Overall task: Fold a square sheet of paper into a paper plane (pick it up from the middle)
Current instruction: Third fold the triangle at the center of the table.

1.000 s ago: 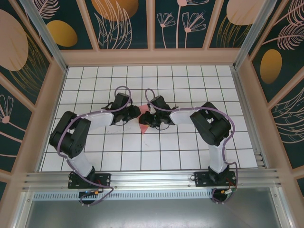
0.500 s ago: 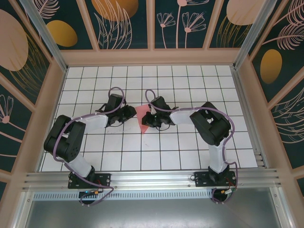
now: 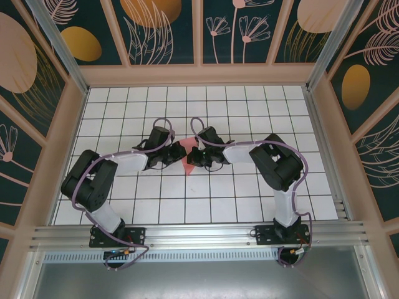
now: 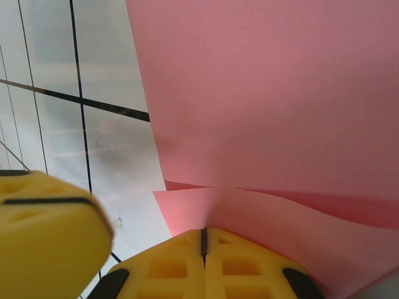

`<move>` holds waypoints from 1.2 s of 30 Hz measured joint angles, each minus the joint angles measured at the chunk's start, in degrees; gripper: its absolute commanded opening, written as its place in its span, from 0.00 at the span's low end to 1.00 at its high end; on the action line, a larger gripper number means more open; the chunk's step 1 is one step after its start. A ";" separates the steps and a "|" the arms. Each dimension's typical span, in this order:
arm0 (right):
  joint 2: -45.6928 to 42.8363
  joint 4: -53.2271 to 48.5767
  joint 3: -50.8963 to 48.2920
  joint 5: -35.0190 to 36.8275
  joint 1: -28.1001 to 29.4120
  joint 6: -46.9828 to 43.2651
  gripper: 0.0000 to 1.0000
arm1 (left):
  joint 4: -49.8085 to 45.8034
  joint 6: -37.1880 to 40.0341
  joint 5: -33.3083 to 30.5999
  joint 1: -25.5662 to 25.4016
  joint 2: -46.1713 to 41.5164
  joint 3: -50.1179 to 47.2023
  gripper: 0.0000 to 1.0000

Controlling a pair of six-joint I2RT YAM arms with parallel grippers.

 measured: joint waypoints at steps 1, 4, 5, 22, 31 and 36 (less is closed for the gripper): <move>0.00 0.02 0.00 0.00 0.00 0.00 0.02 | -0.15 0.00 -0.13 0.00 0.37 -0.04 0.03; 0.00 0.02 0.00 0.00 -0.02 0.02 0.02 | -0.39 -0.02 -0.46 0.02 0.79 -0.39 0.01; 0.00 0.02 0.00 0.00 -0.02 0.02 0.02 | -0.44 -0.02 -0.61 0.00 0.79 -0.57 0.00; -1.05 0.42 -1.07 -0.68 -0.11 -0.83 0.06 | -0.33 -0.44 -1.11 -0.26 3.56 -1.53 0.00; -7.32 0.28 -4.09 -5.09 1.29 -4.98 0.07 | -0.31 -0.44 -1.53 -0.46 3.61 -1.53 0.00; -7.04 -0.42 -4.07 -5.84 2.75 -6.05 0.07 | -0.28 -0.44 -1.55 -0.48 3.61 -1.53 0.00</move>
